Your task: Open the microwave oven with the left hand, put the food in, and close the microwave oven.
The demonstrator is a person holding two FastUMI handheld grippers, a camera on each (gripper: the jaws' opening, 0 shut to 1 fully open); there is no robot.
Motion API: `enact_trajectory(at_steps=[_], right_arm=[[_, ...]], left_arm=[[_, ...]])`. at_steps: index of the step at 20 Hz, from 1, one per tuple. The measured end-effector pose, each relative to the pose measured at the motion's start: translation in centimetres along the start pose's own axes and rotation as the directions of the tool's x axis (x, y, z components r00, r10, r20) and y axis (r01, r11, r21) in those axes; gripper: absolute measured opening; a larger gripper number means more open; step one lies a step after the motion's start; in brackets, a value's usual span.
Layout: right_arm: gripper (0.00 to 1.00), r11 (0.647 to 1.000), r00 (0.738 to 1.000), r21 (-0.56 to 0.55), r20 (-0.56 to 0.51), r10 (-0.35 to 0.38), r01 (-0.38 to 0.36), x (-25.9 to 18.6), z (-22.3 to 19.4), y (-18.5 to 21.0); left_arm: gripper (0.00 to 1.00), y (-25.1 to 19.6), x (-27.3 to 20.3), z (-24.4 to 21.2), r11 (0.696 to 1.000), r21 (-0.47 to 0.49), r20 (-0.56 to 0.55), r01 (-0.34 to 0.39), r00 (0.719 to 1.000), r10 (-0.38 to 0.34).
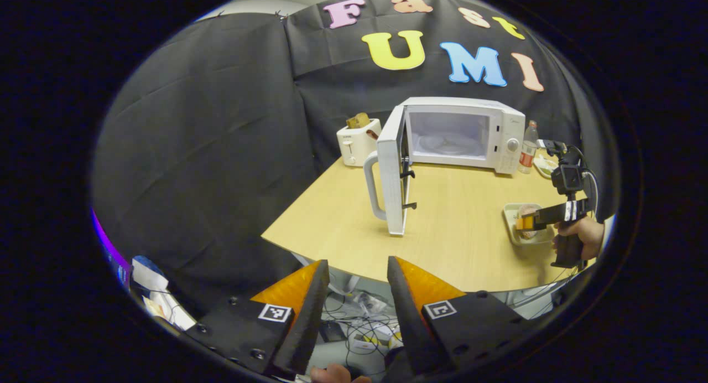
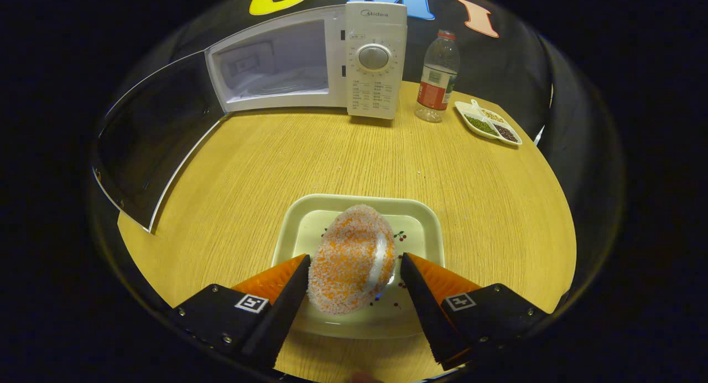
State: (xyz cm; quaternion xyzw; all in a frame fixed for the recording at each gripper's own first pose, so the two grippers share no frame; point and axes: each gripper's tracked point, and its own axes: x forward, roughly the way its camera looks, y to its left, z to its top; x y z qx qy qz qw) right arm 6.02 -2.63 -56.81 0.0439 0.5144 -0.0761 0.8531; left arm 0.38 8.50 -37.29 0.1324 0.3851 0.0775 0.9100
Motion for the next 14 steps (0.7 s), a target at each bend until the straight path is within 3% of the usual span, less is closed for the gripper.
enact_trajectory(at_steps=[1, 2, 3, 4, 5, 6, 7, 8, 9, 10, 14], right_arm=[[0.96, 1.000, 1.000, -0.019, 0.008, 0.002, -0.002, -0.1, 0.1, 0.0], [0.84, 0.999, 1.000, -0.032, 0.008, 0.015, -0.014, 0.0, 0.0, 0.0], [0.84, 0.999, 1.000, -0.029, 0.004, 0.021, -0.021, -0.4, 0.0, 0.3], [0.76, 0.999, 1.000, -0.025, -0.006, 0.029, -0.029, 0.0, -0.1, 0.2], [0.76, 0.999, 0.999, -0.023, -0.019, 0.031, -0.032, 0.0, -0.1, 0.3], [0.69, 0.998, 0.999, -0.040, -0.028, 0.039, -0.040, -0.1, -0.1, 0.3], [0.69, 0.998, 0.999, -0.049, -0.034, 0.036, -0.038, -0.3, 0.0, 0.4], [0.59, 0.997, 0.998, -0.061, -0.039, 0.038, -0.041, 0.0, 0.0, 0.4], [0.59, 0.997, 0.998, -0.065, -0.048, 0.035, -0.038, -0.4, 0.0, 0.3], [0.59, 0.998, 0.998, -0.054, -0.050, 0.030, -0.033, -0.2, -0.1, 0.4], [0.59, 0.999, 0.998, -0.015, -0.048, 0.027, -0.028, -0.2, 0.0, 0.4]], left_arm=[[0.79, -0.2, -1.3, 0.1, 1.000, -0.015, 0.003, -0.006, 1.000, 0.006], [0.79, -0.2, -2.3, 0.6, 0.999, -0.029, 0.013, -0.022, 1.000, 0.022], [0.74, -0.1, -3.4, 1.0, 0.999, -0.045, 0.028, -0.030, 0.999, 0.031], [0.79, -0.3, -4.1, 1.5, 0.998, -0.060, 0.038, -0.026, 0.999, 0.029], [0.80, -0.4, -4.8, 1.7, 0.997, -0.076, 0.053, -0.020, 0.998, 0.024], [0.74, -0.2, -5.3, 2.2, 0.996, -0.092, 0.068, -0.015, 0.997, 0.021], [0.74, 0.3, -5.7, 2.4, 0.994, -0.112, 0.080, -0.009, 0.997, 0.018], [0.74, 0.9, -6.4, 2.6, 0.991, -0.133, 0.087, -0.004, 0.996, 0.016], [0.80, 1.8, -7.3, 2.8, 0.988, -0.157, 0.109, -0.001, 0.994, 0.018], [0.75, 2.6, -8.3, 3.3, 0.984, -0.178, 0.136, 0.003, 0.991, 0.022], [0.74, 5.1, -11.2, 3.9, 0.980, -0.199, 0.224, 0.033, 0.974, 0.013]])
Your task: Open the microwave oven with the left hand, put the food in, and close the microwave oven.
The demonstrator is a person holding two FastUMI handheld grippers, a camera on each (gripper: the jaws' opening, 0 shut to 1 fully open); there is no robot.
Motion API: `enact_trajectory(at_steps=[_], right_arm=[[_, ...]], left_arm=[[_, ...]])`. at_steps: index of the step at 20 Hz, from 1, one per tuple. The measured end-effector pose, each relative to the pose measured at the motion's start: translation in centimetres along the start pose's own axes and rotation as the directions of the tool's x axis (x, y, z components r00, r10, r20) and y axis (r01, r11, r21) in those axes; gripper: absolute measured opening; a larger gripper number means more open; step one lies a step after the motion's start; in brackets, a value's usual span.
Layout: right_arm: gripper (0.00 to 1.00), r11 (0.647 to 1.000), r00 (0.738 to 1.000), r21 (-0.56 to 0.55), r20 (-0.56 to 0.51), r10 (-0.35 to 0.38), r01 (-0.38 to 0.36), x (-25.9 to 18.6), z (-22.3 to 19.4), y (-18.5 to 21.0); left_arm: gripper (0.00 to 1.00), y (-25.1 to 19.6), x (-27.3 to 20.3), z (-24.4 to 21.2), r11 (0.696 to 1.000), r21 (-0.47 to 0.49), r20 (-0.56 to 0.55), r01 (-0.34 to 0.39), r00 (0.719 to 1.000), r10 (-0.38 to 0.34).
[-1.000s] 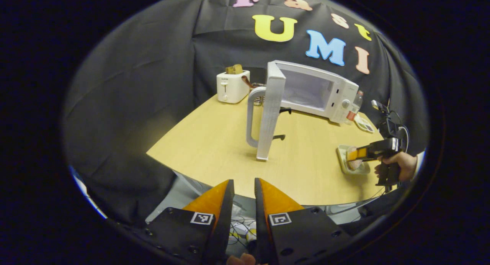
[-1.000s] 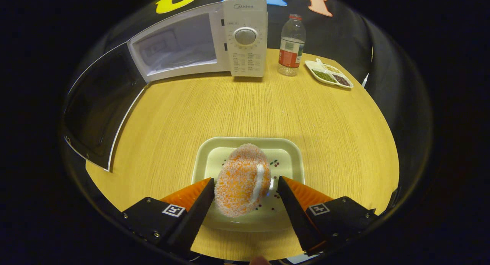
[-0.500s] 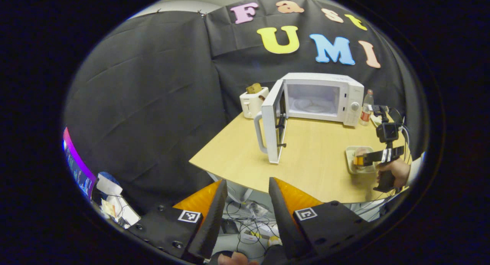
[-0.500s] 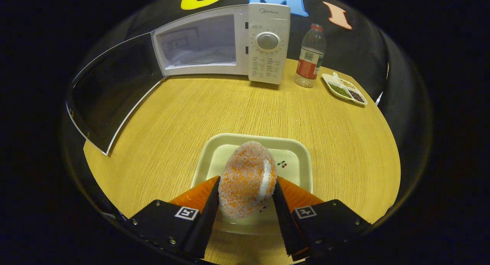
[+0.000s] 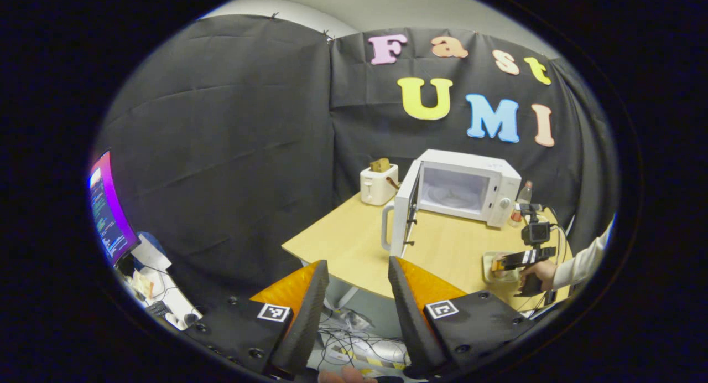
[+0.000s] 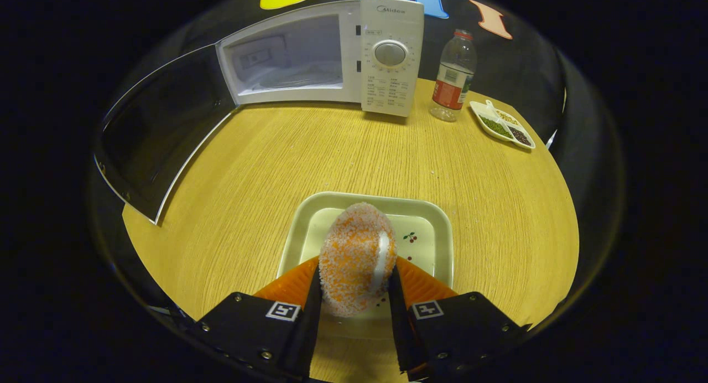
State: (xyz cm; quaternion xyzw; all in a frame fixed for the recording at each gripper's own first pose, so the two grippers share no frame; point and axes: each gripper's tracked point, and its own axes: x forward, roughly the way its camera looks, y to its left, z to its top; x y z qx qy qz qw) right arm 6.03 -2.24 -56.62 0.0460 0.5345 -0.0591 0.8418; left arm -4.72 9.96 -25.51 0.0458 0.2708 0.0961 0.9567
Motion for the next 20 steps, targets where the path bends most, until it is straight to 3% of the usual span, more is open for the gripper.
enact_trajectory(at_steps=[2, 3, 6, 7, 10, 14, 20], right_arm=[[0.58, 0.997, 0.999, 0.071, -0.031, -0.033, 0.035, -0.1, 0.0, 0.0], [0.56, 0.996, 0.998, 0.085, -0.047, -0.037, 0.041, -0.4, 0.3, 0.3], [0.58, 0.994, 0.999, 0.100, 0.012, -0.043, 0.042, -1.8, 2.7, 1.5], [0.58, 0.994, 0.999, 0.106, 0.027, -0.032, 0.029, -2.2, 3.2, 2.2], [0.58, 0.977, 0.994, 0.203, 0.097, 0.044, -0.063, -4.1, 6.3, 4.8], [0.58, 0.934, 0.970, 0.304, 0.204, 0.129, -0.188, -5.1, 11.2, 7.7], [0.58, 0.836, 0.921, 0.427, 0.328, 0.212, -0.344, -1.6, 18.5, 11.5]], left_arm=[[0.74, 0.1, -0.4, 0.5, 0.999, -0.012, 0.029, 0.053, 0.998, -0.053], [0.79, 0.0, -0.2, 0.7, 0.997, -0.008, 0.032, 0.081, 0.996, -0.081], [0.70, 1.1, 0.4, 2.3, 0.994, 0.023, 0.051, 0.106, 0.993, -0.108], [0.72, 1.4, 0.7, 3.0, 0.994, 0.021, 0.065, 0.112, 0.991, -0.113], [0.78, 2.3, 3.0, 4.0, 0.996, 0.017, 0.071, 0.093, 0.993, -0.094], [0.72, 1.2, 5.9, 4.6, 0.995, -0.007, 0.034, 0.102, 0.994, -0.101], [0.75, -0.3, 11.2, 4.4, 0.999, -0.029, -0.060, 0.036, 0.997, -0.038]])
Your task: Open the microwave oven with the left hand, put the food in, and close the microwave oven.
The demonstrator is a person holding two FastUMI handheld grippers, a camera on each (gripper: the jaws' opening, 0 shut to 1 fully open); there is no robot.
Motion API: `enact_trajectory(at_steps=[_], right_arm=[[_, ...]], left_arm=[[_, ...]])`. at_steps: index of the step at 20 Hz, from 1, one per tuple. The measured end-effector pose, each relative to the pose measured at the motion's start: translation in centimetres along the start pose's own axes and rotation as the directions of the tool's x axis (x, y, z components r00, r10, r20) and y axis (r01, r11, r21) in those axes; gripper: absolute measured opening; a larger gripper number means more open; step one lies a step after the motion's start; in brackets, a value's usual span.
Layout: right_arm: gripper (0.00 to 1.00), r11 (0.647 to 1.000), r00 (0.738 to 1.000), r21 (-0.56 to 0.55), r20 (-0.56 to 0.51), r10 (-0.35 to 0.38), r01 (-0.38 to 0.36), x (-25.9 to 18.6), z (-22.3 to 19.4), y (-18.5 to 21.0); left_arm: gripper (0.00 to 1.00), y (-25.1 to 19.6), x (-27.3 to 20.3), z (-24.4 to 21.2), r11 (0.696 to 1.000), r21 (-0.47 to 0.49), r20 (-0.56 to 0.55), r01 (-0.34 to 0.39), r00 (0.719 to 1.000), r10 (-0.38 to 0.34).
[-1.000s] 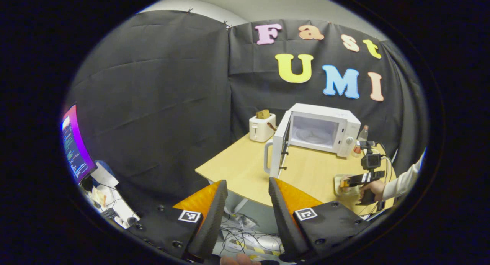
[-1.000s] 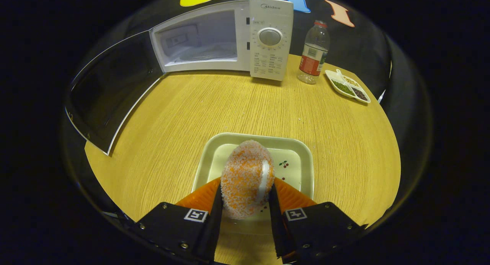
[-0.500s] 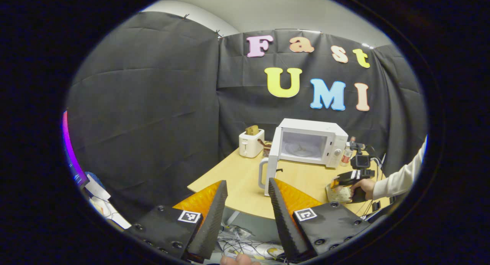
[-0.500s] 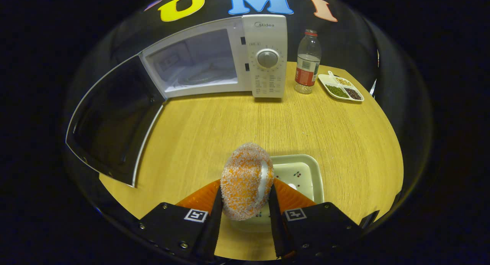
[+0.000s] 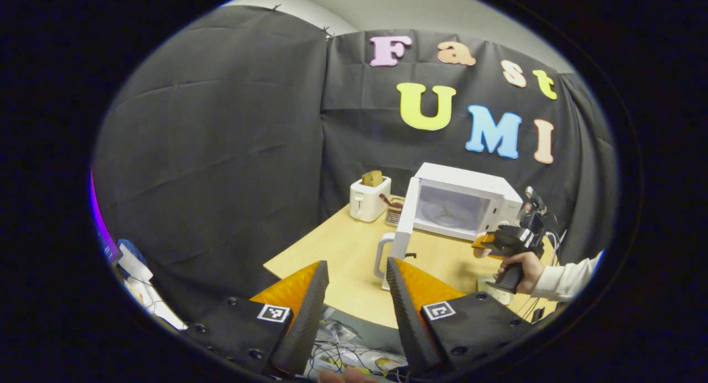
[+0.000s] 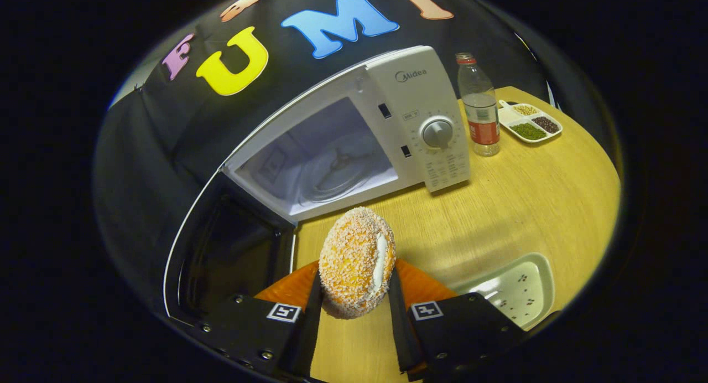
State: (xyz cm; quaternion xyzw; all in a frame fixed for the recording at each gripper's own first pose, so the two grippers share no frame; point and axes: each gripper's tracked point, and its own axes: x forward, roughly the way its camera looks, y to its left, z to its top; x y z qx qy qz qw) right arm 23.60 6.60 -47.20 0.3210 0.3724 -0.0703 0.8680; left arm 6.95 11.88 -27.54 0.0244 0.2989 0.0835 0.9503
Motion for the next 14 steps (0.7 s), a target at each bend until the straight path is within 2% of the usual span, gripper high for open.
enact_trajectory(at_steps=[1, 2, 3, 4, 5, 6, 8, 10, 12, 13, 14], right_arm=[[0.58, 0.999, 0.999, 0.022, 0.023, 0.027, -0.027, 1.0, 0.7, 1.0], [0.57, 0.998, 0.998, 0.032, 0.045, 0.048, -0.049, 2.2, 1.2, 1.7], [0.57, 0.997, 0.996, 0.037, 0.063, 0.061, -0.063, 3.4, 1.5, 2.3], [0.57, 0.996, 0.994, 0.040, 0.081, 0.079, -0.082, 4.1, 2.0, 3.1], [0.58, 0.995, 0.991, 0.037, 0.099, 0.089, -0.093, 5.3, 2.4, 3.8], [0.57, 0.994, 0.989, 0.029, 0.111, 0.100, -0.103, 6.2, 2.5, 4.2], [0.57, 0.992, 0.982, 0.021, 0.143, 0.123, -0.127, 8.5, 3.1, 5.3], [0.57, 0.991, 0.975, 0.028, 0.186, 0.125, -0.133, 10.7, 4.0, 5.9], [0.57, 0.986, 0.970, 0.075, 0.206, 0.129, -0.148, 13.0, 4.7, 6.9], [0.57, 0.985, 0.967, 0.084, 0.220, 0.129, -0.150, 14.2, 5.4, 7.3], [0.57, 0.988, 0.967, 0.078, 0.229, 0.116, -0.137, 15.3, 5.8, 7.0]], left_arm=[[0.72, 0.0, 0.9, 0.1, 1.000, 0.009, -0.008, -0.016, 1.000, 0.016], [0.75, -0.3, 1.6, 0.2, 0.999, 0.014, -0.022, -0.029, 0.999, 0.030], [0.70, -0.4, 2.2, 0.0, 0.999, 0.017, -0.037, -0.041, 0.998, 0.042], [0.70, -0.7, 2.7, 0.0, 0.999, 0.019, -0.049, -0.050, 0.998, 0.050], [0.75, -0.8, 3.1, -0.3, 0.998, 0.020, -0.063, -0.058, 0.996, 0.059], [0.72, -0.9, 3.3, -0.7, 0.997, 0.024, -0.077, -0.067, 0.995, 0.069], [0.75, -0.9, 3.5, -1.4, 0.996, 0.029, -0.101, -0.085, 0.991, 0.088], [0.76, -1.3, 3.7, -1.8, 0.995, 0.034, -0.115, -0.097, 0.988, 0.101], [0.72, -1.6, 3.8, -2.4, 0.994, 0.041, -0.141, -0.101, 0.984, 0.106], [0.76, -1.8, 3.9, -2.5, 0.994, 0.040, -0.143, -0.100, 0.984, 0.105], [0.70, -2.0, 4.0, -2.6, 0.994, 0.041, -0.148, -0.100, 0.983, 0.105]])
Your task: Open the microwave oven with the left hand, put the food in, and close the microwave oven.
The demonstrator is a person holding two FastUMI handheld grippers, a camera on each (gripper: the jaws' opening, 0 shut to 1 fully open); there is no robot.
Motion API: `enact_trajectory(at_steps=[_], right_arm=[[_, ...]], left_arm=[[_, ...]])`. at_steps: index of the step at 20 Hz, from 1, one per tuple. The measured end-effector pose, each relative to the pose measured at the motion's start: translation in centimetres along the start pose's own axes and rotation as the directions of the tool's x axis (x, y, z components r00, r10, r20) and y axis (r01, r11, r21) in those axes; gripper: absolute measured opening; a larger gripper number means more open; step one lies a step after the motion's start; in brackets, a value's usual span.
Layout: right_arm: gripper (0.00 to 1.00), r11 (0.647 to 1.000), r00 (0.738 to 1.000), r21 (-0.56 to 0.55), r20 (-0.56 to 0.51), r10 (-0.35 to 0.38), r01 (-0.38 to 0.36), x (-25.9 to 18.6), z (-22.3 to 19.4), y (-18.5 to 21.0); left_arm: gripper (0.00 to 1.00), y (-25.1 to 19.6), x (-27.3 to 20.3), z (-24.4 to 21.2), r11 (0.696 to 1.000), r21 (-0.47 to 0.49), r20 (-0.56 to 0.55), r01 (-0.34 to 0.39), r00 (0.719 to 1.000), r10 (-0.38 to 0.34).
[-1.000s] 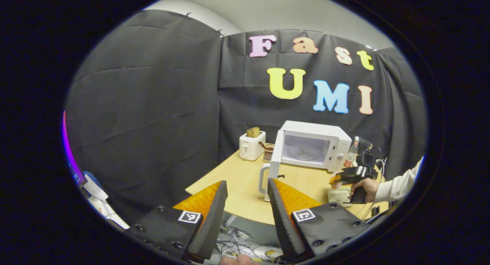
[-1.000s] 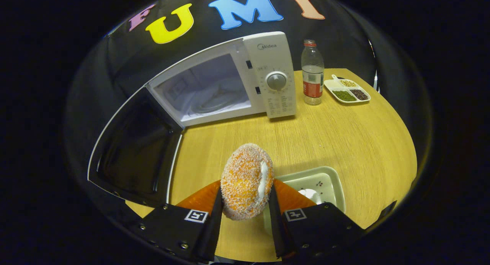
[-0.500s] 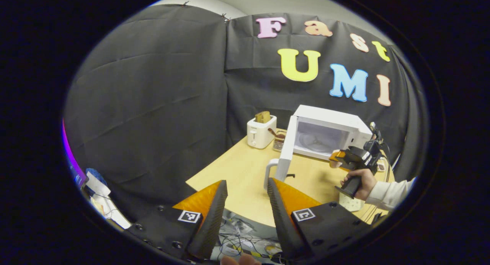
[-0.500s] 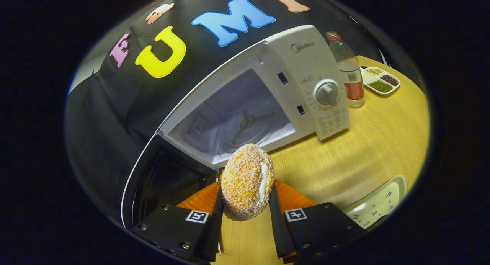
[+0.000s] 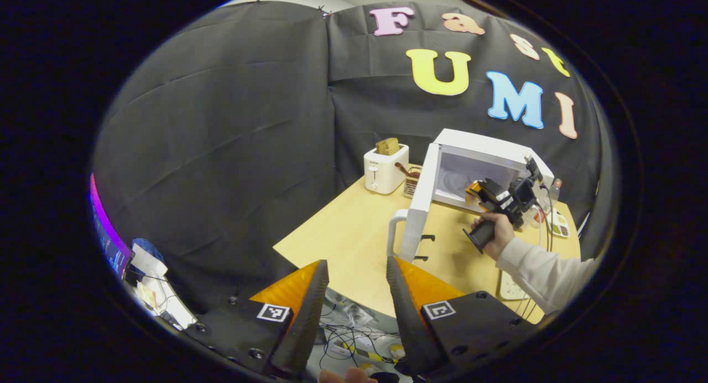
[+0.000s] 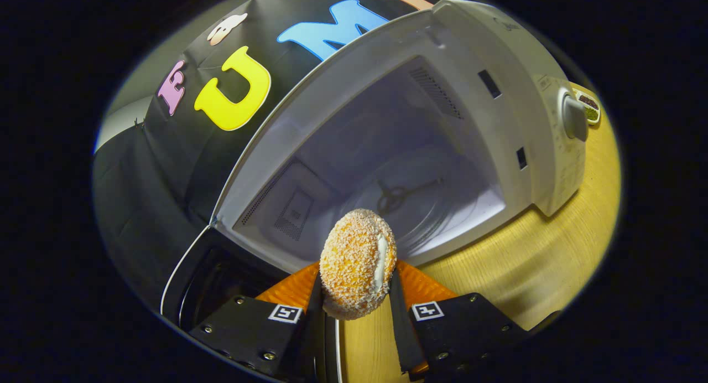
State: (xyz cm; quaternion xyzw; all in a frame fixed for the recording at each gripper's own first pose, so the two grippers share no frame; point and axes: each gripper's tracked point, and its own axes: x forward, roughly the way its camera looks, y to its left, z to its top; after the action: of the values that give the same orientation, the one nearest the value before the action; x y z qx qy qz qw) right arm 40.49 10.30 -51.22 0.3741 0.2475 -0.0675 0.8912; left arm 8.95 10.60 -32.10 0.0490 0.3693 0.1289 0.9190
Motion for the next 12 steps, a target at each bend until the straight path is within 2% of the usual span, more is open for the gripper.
enact_trajectory(at_steps=[1, 5, 9, 10, 11, 12], right_arm=[[0.57, 1.000, 1.000, -0.005, 0.023, -0.004, 0.004, 1.1, 0.6, 0.1], [0.57, 0.999, 0.983, -0.016, 0.181, -0.027, 0.030, 4.6, 3.7, -0.4], [0.59, 0.996, 0.960, -0.014, 0.268, -0.082, 0.089, 5.8, 4.7, -1.6], [0.59, 0.996, 0.955, -0.001, 0.282, -0.090, 0.095, 6.5, 5.0, -1.9], [0.63, 0.995, 0.950, 0.011, 0.294, -0.100, 0.102, 6.9, 5.2, -2.0], [0.64, 0.993, 0.947, 0.023, 0.300, -0.118, 0.116, 7.4, 5.2, -2.3]], left_arm=[[0.76, -0.1, 0.0, -0.1, 1.000, 0.003, -0.004, 0.000, 1.000, 0.000], [0.72, 0.1, 0.2, -1.2, 1.000, 0.002, -0.031, -0.016, 0.999, 0.016], [0.76, 0.3, 0.5, -1.7, 1.000, -0.005, -0.052, -0.025, 0.998, 0.024], [0.73, 0.4, 0.6, -1.6, 1.000, 0.000, -0.053, -0.030, 0.998, 0.030], [0.70, 0.5, 0.6, -1.7, 1.000, -0.001, -0.053, -0.032, 0.998, 0.031], [0.70, 0.4, 0.7, -1.6, 0.999, -0.003, -0.056, -0.032, 0.998, 0.032]])
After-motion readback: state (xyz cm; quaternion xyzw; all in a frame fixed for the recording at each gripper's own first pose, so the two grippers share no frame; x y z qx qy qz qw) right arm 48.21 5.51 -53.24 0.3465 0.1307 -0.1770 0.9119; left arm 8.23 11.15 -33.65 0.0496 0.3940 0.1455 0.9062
